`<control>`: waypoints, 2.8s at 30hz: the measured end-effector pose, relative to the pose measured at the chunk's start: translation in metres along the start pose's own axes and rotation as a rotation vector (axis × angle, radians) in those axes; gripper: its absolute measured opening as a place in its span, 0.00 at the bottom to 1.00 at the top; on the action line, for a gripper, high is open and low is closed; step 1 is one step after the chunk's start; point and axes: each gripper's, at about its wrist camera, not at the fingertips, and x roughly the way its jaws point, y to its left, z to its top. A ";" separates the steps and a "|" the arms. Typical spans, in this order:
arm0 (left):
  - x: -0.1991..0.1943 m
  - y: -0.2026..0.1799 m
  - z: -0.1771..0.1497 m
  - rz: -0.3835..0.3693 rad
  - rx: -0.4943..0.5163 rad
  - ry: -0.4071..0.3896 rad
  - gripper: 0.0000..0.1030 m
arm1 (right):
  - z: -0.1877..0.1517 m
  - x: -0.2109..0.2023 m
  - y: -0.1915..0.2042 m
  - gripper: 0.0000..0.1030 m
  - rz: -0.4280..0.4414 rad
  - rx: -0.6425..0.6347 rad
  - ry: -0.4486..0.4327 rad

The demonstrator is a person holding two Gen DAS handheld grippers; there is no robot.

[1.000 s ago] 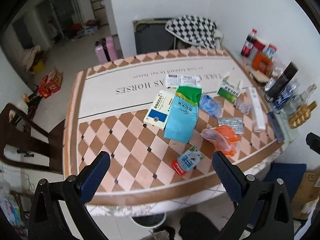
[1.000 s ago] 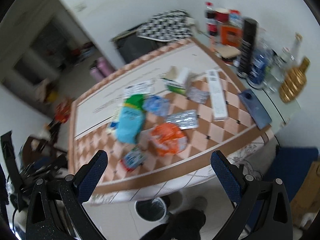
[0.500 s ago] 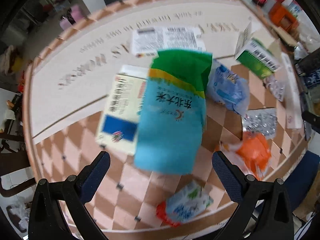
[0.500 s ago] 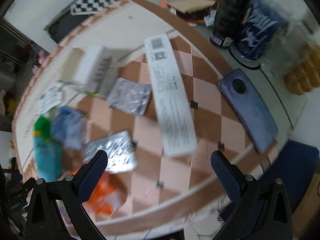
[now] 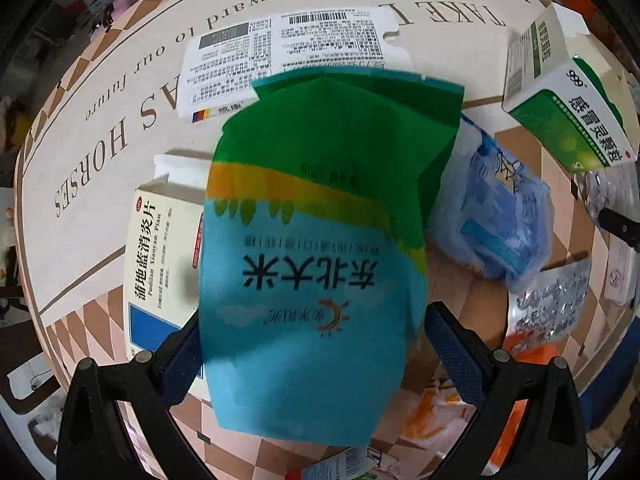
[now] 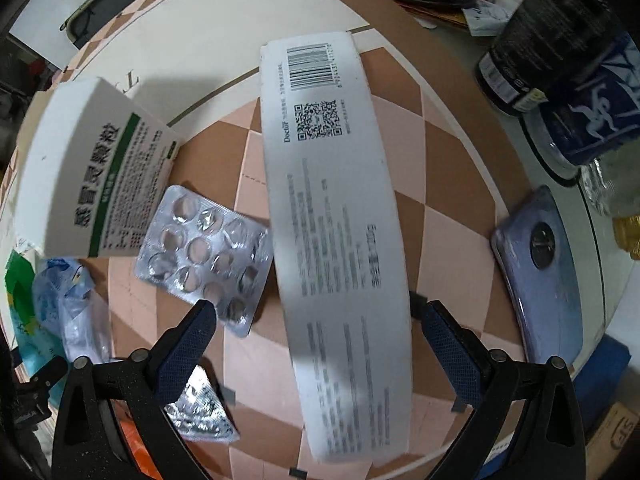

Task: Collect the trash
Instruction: 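Grasp the blue-green rice bag with the left gripper while the right grasps the white toothpaste box, then carry the rice bag and toothpaste box over the white bin with both grippers, then open both grippers to drop the bag and box into the bin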

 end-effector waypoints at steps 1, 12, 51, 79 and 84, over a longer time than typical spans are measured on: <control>-0.001 -0.001 0.000 -0.003 0.000 -0.010 0.98 | 0.003 0.004 0.000 0.98 -0.001 -0.003 0.001; -0.036 -0.004 -0.017 0.026 -0.003 -0.048 0.82 | 0.003 -0.018 0.011 0.47 0.013 -0.042 -0.036; -0.126 0.111 -0.414 -0.004 -0.250 -0.270 0.82 | -0.441 -0.136 0.155 0.46 0.276 -0.393 -0.094; 0.362 0.140 -0.470 -0.299 -0.408 0.299 0.93 | -0.635 0.332 0.217 0.47 0.179 -0.538 0.542; 0.378 0.150 -0.474 -0.267 -0.411 0.274 0.95 | -0.635 0.381 0.226 0.51 0.143 -0.548 0.574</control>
